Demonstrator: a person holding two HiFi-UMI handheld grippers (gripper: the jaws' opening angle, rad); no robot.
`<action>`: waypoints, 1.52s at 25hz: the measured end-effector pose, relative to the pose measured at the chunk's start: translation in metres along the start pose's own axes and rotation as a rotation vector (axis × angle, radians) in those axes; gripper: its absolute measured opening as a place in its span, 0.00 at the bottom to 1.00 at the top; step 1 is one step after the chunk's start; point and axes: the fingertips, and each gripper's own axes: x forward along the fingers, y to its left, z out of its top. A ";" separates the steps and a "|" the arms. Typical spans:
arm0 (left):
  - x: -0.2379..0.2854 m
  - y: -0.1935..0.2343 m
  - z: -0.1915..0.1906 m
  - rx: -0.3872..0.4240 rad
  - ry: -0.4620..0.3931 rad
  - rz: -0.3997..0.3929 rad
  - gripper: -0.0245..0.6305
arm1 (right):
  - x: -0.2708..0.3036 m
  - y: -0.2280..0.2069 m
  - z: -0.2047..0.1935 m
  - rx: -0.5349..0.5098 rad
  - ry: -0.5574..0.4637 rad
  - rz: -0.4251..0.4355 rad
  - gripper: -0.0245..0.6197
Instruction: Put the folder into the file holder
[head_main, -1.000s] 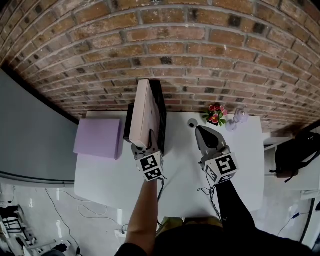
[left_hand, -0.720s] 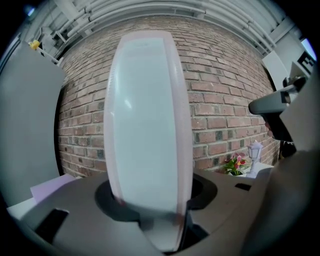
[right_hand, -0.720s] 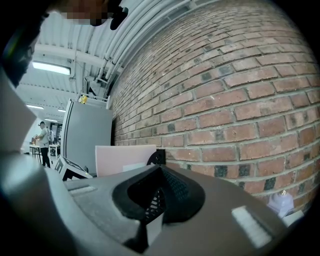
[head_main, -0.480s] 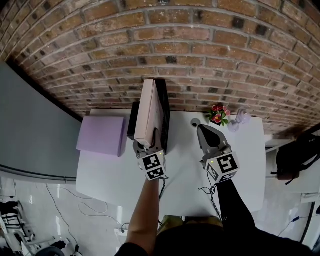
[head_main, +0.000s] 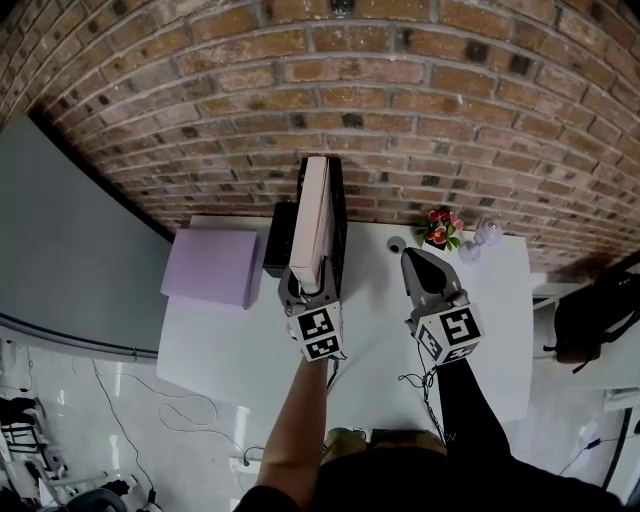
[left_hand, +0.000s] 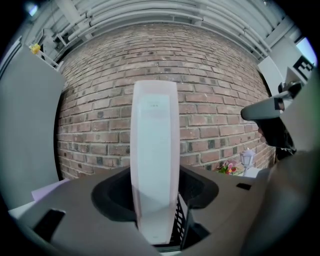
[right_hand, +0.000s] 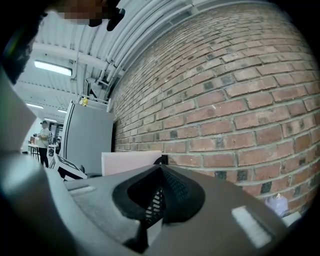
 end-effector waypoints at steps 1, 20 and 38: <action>-0.002 -0.001 0.001 -0.001 -0.002 -0.004 0.39 | -0.002 0.001 0.001 -0.002 -0.002 -0.001 0.04; -0.070 -0.003 0.022 0.025 -0.051 -0.058 0.39 | -0.058 0.040 0.022 -0.029 -0.023 -0.058 0.04; -0.197 -0.002 0.062 0.039 -0.049 -0.213 0.39 | -0.135 0.091 0.041 -0.081 -0.049 -0.082 0.04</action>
